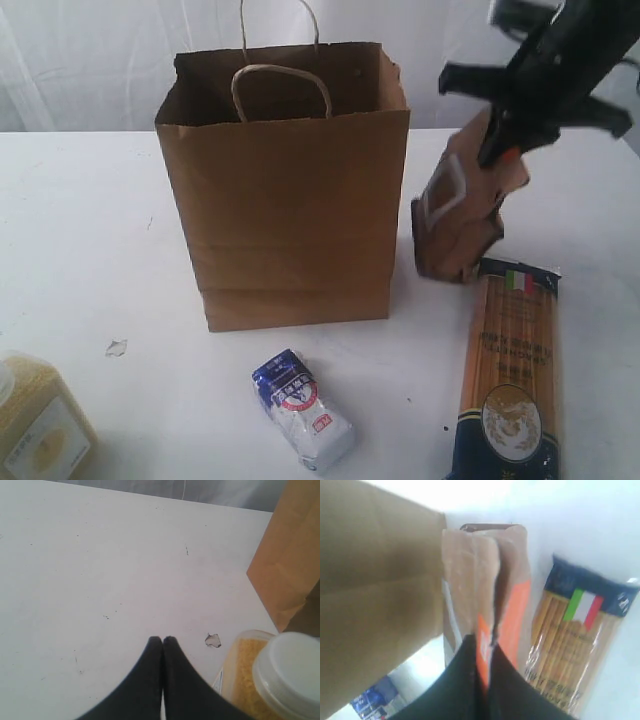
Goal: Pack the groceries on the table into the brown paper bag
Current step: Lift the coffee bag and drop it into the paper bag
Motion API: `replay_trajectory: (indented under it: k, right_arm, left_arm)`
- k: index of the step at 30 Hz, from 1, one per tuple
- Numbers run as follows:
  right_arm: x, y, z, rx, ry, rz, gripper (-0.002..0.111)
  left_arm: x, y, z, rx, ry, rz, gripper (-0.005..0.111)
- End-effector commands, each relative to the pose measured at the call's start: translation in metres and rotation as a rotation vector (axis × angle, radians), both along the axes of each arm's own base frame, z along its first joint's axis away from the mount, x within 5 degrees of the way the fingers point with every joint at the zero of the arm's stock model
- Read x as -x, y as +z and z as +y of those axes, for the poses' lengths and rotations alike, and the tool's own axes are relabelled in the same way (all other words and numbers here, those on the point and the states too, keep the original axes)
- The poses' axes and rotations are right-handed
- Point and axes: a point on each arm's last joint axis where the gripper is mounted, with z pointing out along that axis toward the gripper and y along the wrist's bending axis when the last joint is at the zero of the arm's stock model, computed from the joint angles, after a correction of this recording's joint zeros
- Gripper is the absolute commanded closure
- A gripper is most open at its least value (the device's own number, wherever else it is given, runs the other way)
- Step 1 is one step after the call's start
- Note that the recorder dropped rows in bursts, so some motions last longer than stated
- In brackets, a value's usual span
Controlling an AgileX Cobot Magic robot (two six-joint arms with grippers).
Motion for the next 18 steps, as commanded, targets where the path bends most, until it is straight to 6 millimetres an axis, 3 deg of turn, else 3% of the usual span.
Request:
replay_trajectory:
  k: [1,9,16,18]
  right_arm:
    - [0.018,0.073,-0.013,0.069,-0.044,-0.279,0.108]
    - [0.041,0.123,-0.019,0.076,-0.056,-0.441,0.108]
    - [0.056,0.189,0.002,-0.256,0.018,-0.774,0.108]
    - [0.057,0.198,0.009,-0.351,0.070,-0.816,0.108]
  left_arm:
    - [0.000,-0.001,-0.001,0.011,-0.007,0.000,0.107]
    - [0.000,-0.001,-0.001,0.011,-0.007,0.000,0.107]
    - [0.000,-0.001,-0.001,0.011,-0.007,0.000,0.107]
    - [0.000,-0.001,-0.001,0.011,-0.007,0.000,0.107]
